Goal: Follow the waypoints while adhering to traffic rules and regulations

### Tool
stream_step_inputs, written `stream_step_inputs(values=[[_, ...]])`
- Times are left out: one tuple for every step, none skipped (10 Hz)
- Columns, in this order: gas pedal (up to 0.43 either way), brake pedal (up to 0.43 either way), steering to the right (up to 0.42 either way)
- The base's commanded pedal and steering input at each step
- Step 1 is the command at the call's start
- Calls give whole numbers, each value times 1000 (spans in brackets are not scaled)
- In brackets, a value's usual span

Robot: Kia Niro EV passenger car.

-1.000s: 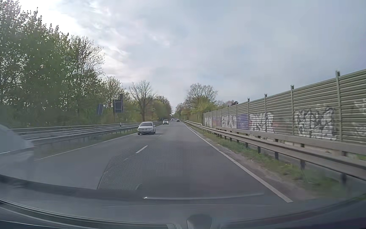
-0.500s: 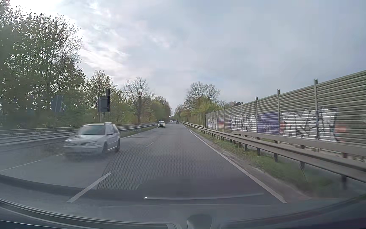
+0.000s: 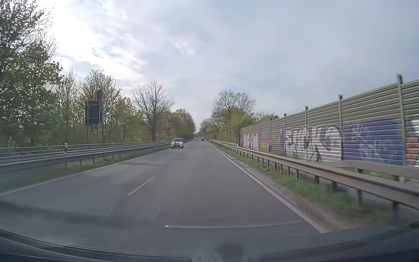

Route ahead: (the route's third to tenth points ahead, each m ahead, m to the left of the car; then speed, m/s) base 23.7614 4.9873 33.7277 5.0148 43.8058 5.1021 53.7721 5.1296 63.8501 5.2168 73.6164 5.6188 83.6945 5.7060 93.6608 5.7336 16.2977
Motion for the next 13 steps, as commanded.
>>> stream_step_inputs(values=[[87,0,-7],[87,0,-7],[87,0,-7],[87,0,-7],[98,0,-7],[98,0,-7],[98,0,-7],[98,0,-7],[98,0,-6],[98,0,-6],[98,0,-6],[98,0,-6],[98,0,-6]])
